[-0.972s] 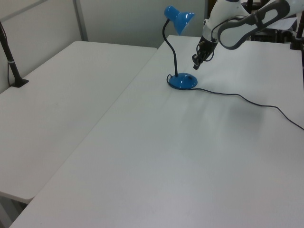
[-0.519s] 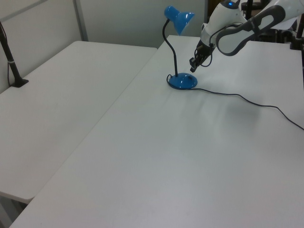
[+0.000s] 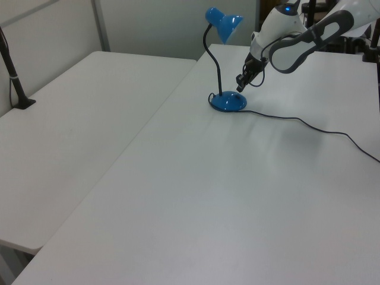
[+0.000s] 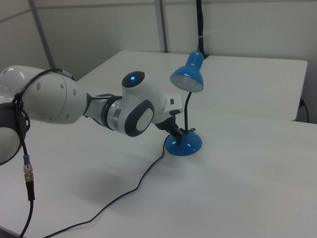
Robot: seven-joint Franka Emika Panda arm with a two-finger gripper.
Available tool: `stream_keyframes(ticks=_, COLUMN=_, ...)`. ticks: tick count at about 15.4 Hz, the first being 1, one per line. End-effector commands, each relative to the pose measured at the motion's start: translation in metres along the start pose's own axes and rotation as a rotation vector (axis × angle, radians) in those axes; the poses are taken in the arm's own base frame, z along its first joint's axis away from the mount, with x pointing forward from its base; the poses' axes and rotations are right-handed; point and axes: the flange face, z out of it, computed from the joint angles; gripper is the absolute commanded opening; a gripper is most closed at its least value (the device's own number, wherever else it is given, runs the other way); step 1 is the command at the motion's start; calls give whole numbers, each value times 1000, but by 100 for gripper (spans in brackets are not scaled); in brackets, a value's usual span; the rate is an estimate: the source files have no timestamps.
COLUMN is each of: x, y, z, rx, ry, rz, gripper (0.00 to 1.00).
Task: Turn on the lamp
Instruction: 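Press down on the switch atop the blue lamp base with the gripper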
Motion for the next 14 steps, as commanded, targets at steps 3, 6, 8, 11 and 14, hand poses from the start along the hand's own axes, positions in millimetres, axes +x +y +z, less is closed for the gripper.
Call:
stream_keyframes(ticks=3, x=5, y=2, z=8, rx=3, ry=15, rz=-20, gripper=0)
stream_keyframes(ticks=6, x=3, y=5, z=12, rx=3, ry=10, rz=-16, gripper=0)
stream_keyframes(ticks=8, x=0, y=7, z=19, rx=-4, ry=0, rz=-32, gripper=0)
stream_keyframes(ticks=11, x=-3, y=13, z=25, rx=-12, ry=-7, rz=-35, gripper=0)
stream_keyframes(ticks=14, x=1, y=9, z=27, rx=9, ry=-4, rz=-32, gripper=0)
